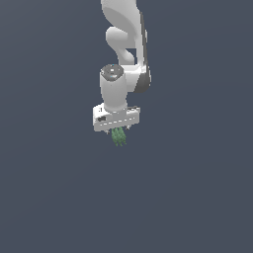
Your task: Pick up the object and move it to a goal position.
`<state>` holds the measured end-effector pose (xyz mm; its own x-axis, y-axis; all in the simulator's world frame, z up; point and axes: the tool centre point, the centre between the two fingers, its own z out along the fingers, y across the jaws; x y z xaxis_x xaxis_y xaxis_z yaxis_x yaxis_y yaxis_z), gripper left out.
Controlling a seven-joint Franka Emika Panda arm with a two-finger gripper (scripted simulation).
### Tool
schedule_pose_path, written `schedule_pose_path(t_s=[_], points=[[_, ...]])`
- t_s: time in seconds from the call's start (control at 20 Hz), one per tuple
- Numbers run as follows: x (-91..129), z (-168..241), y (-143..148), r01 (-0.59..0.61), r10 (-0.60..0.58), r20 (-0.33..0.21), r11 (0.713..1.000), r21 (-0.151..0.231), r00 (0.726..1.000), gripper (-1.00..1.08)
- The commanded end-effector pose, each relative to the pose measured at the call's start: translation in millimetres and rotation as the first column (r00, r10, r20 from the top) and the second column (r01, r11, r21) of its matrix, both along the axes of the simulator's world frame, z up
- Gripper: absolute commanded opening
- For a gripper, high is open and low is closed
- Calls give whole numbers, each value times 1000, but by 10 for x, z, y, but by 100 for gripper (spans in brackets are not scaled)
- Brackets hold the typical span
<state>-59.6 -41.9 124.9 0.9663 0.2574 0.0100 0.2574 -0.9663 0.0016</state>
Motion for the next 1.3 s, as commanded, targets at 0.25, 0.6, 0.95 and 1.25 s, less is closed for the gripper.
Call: schedule_pose_path(t_s=[0.25,0.6,0.95,1.25], points=[[-170,-100,-25,-70,70,-9,998,-1,998,100],[-178,-135,-28,-71,71,-10,997,-1,997,100],[-193,-422,-27,-74,74,-10,997,-1,997,100],[-191,-599,-26,-76,76,-10,997,-1,997,100]])
